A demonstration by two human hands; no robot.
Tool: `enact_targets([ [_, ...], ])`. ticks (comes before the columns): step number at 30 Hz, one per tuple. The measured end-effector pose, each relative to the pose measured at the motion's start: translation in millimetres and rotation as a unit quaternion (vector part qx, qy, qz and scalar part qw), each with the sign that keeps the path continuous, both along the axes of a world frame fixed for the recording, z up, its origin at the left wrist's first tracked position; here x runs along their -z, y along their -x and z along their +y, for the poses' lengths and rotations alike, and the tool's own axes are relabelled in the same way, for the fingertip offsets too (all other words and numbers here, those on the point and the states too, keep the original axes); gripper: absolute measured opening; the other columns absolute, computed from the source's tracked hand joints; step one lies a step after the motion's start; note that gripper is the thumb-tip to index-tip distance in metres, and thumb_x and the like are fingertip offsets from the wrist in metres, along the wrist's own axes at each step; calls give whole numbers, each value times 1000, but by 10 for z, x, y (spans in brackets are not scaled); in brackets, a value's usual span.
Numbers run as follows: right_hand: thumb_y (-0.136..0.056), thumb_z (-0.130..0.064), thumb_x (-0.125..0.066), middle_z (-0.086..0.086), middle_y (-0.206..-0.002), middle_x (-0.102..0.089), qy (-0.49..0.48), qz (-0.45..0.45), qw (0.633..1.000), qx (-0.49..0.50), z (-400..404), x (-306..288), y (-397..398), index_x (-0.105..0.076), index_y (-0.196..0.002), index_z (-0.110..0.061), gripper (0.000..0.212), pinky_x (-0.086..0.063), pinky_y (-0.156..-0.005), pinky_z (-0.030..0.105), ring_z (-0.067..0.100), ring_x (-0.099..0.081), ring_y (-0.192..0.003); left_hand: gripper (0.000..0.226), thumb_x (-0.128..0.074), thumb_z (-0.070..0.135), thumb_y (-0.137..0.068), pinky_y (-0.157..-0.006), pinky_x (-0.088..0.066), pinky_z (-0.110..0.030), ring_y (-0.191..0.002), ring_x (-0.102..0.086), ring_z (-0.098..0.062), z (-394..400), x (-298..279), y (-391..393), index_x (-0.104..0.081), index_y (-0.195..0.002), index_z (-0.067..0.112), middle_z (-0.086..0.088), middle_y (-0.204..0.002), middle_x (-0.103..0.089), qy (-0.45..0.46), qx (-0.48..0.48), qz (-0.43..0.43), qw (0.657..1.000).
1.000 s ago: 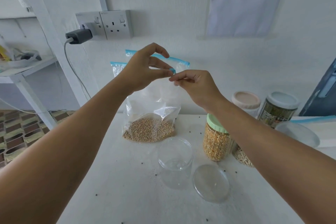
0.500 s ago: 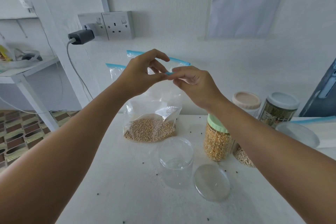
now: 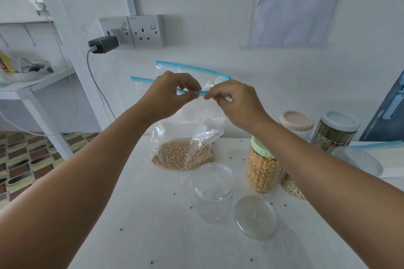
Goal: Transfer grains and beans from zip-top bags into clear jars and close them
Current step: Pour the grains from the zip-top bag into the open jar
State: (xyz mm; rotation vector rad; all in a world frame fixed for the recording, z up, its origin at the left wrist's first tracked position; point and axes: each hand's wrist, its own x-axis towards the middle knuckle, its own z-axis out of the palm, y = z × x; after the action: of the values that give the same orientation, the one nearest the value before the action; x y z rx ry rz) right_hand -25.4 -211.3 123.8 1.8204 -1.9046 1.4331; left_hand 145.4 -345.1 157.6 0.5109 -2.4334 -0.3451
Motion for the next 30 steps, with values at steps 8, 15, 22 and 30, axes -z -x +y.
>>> enact_targets([
  [8, -95, 1, -67, 1, -104, -76, 12, 45, 998, 43, 76, 3, -6, -83, -99, -16, 24, -57, -96, 36, 16, -71, -95, 9, -76, 25, -97, -106, -42, -51, -100, -62, -17, -173, 4, -164, -77, -105, 26, 14, -99, -71, 46, -30, 5, 998],
  [15, -100, -8, -62, 2, -112, -76, -50, 116, 990, 65, -30, -61, -118, -82, -107, -25, 28, -56, -91, 42, 22, -68, -97, 13, -74, 32, -97, -94, -25, -33, -103, -51, -16, -182, -2, -81, -76, -110, 32, 15, -103, -72, 78, -31, -11, 996],
  [22, -99, -11, -65, -2, -107, -78, -55, 113, 987, 104, 44, -3, 12, -83, -103, -28, 25, -54, -90, 42, 22, -69, -93, 13, -74, 36, -96, -98, -26, -36, -99, -47, -16, -391, 33, -312, -79, -108, 32, 15, -96, -69, 100, -74, 14, 992],
  [30, -103, -24, -59, -6, -128, -69, -131, 240, 959, 68, -82, -153, -226, -78, -110, -41, 27, -30, -118, 54, 20, -61, -117, 11, -75, 33, -97, -97, -27, -35, -99, -48, -17, -293, 45, -243, -79, -106, 31, 19, -93, -64, 116, -52, 16, 992],
])
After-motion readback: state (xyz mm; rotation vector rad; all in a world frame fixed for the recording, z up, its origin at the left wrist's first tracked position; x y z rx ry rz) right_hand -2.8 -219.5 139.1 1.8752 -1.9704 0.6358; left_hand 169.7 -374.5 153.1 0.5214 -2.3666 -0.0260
